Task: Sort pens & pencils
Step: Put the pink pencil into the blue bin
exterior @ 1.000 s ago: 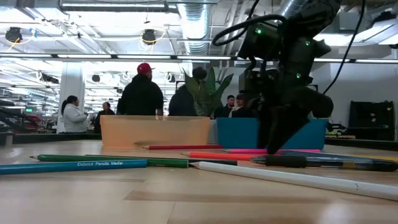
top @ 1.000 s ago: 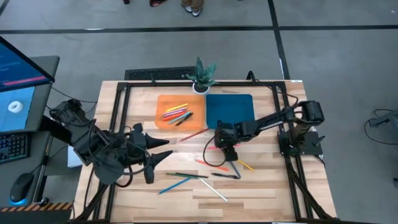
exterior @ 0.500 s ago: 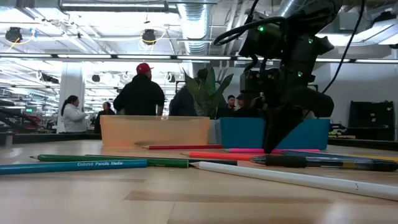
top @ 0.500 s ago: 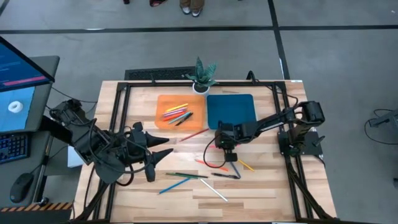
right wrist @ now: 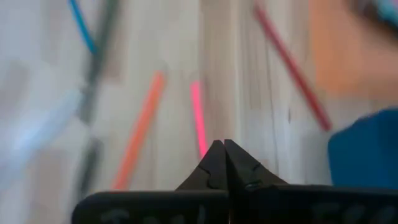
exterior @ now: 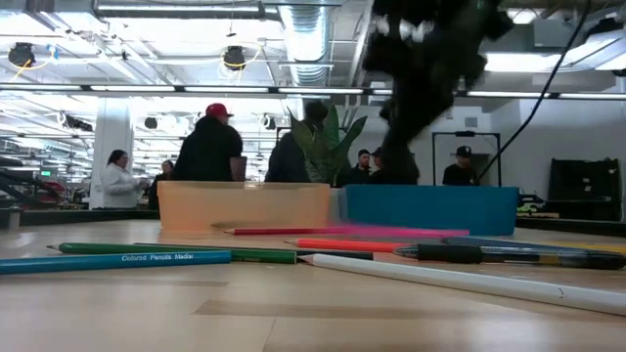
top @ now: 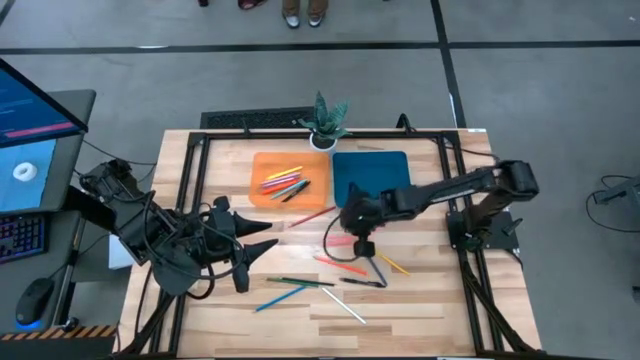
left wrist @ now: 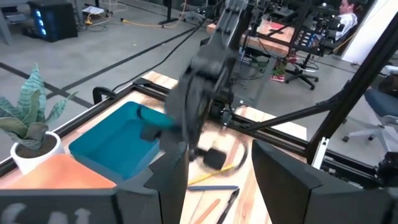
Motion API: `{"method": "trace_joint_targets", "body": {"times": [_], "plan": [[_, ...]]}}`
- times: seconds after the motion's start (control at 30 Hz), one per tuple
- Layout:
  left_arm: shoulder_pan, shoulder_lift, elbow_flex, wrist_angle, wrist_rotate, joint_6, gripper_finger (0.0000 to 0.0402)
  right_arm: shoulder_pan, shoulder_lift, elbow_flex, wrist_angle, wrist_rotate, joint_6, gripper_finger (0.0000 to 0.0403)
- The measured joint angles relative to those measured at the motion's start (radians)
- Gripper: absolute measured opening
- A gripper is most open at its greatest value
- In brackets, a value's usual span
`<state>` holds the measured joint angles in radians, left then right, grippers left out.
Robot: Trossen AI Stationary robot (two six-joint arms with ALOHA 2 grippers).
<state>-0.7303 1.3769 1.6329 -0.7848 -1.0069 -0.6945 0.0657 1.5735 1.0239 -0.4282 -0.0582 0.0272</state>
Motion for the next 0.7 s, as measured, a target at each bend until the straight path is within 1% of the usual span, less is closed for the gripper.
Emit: {"method": "trace_joint_targets", "body": {"times": [0.1,0.23,0.3,0.4,0.47,0.57,0.63,0.7], "plan": [[0.0,0.0,0.0,-0.005,0.0,0.001,0.0167,-0.011,-0.114,0.003,0.019,-0.045,0.048,0.0002],[0.0,0.0,0.0,-0.014,0.0,0.003,0.0167,-0.018,-0.252,0.004,0.018,-0.046,0.062,0.0003],[0.0,0.0,0.0,-0.013,-0.001,0.012,0.0167,-0.014,-0.284,0.004,0.017,-0.015,0.045,0.0011],[0.0,0.0,0.0,-0.013,-0.001,0.017,0.0167,0.006,-0.274,-0.023,0.071,0.002,-0.002,0.0033],[0.0,0.0,0.0,-0.013,-0.002,0.017,0.0167,0.017,-0.256,-0.076,0.208,-0.024,-0.006,0.0051],[0.0,0.0,0.0,-0.013,-0.002,0.002,0.0167,0.023,-0.257,-0.194,0.515,-0.1,-0.001,0.0075],[-0.001,0.0,0.0,-0.013,-0.002,-0.006,0.0167,0.024,-0.257,-0.285,0.676,-0.102,-0.01,0.009],[-0.003,0.0,0.0,-0.013,-0.002,-0.01,0.0167,0.025,-0.226,-0.362,0.804,-0.093,-0.042,0.0105]]}}
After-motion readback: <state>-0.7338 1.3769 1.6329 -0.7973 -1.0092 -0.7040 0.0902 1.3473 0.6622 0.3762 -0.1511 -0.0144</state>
